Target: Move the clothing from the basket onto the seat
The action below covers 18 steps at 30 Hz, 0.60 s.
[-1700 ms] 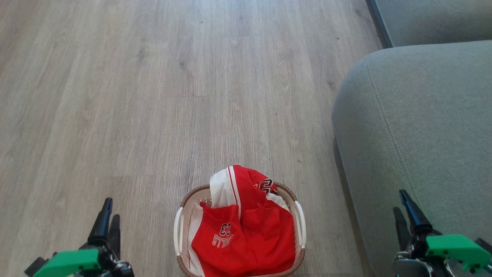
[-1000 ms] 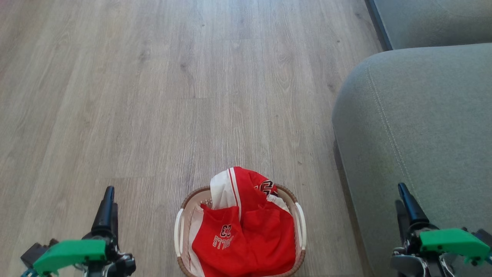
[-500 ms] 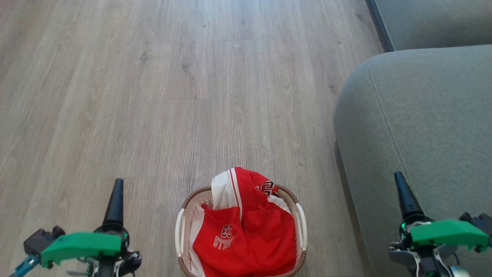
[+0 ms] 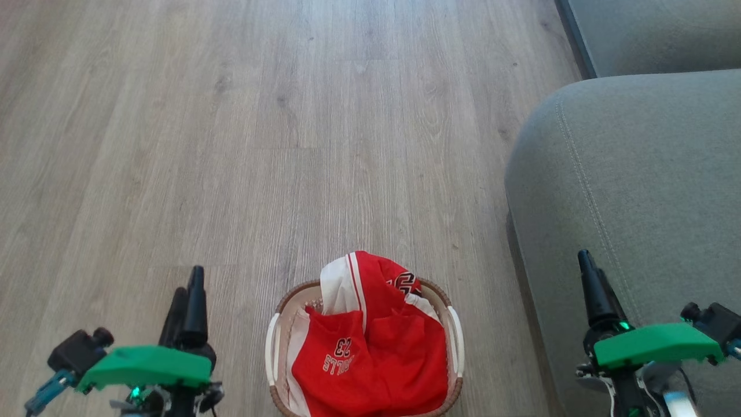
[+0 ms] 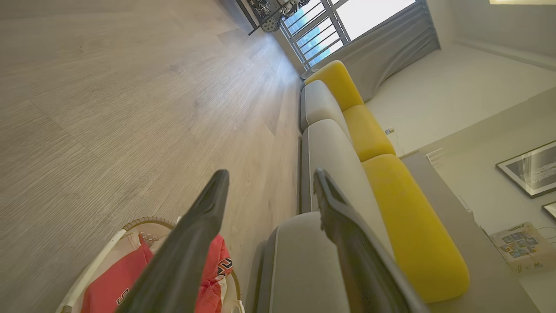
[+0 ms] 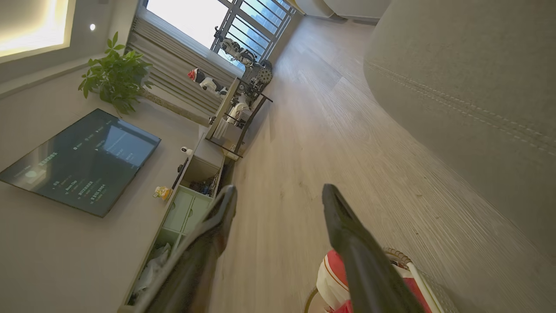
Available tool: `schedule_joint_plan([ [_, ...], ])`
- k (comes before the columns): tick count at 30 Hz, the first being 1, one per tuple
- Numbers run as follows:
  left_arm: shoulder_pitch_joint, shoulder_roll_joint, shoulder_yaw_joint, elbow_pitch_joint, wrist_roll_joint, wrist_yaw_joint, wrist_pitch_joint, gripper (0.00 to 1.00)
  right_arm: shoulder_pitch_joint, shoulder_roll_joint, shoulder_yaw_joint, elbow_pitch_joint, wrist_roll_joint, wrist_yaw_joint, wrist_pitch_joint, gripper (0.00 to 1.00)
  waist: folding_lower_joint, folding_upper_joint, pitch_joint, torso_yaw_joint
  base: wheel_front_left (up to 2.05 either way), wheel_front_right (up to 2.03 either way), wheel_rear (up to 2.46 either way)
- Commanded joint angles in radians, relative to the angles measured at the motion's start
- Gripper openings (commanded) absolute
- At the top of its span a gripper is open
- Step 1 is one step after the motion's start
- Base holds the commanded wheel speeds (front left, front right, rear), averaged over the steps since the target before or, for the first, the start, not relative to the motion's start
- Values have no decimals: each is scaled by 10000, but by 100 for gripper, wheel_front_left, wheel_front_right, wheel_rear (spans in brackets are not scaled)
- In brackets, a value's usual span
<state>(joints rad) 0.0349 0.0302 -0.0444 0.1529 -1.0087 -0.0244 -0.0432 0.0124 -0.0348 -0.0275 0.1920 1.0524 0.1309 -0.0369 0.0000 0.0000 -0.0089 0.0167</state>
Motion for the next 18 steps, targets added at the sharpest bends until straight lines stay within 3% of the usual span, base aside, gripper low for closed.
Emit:
schedule_joint_plan([
  [1,-110,127,73,-462,380,41,-118,100,-170,-88,143,-439,-335,-1,-154,100,0,0,-2,6,0,0,0],
  [18,190,145,-198,-565,2914,319,-616,100,-56,-104,548,-472,-2723,-1,-659,100,0,0,-63,100,0,0,0],
])
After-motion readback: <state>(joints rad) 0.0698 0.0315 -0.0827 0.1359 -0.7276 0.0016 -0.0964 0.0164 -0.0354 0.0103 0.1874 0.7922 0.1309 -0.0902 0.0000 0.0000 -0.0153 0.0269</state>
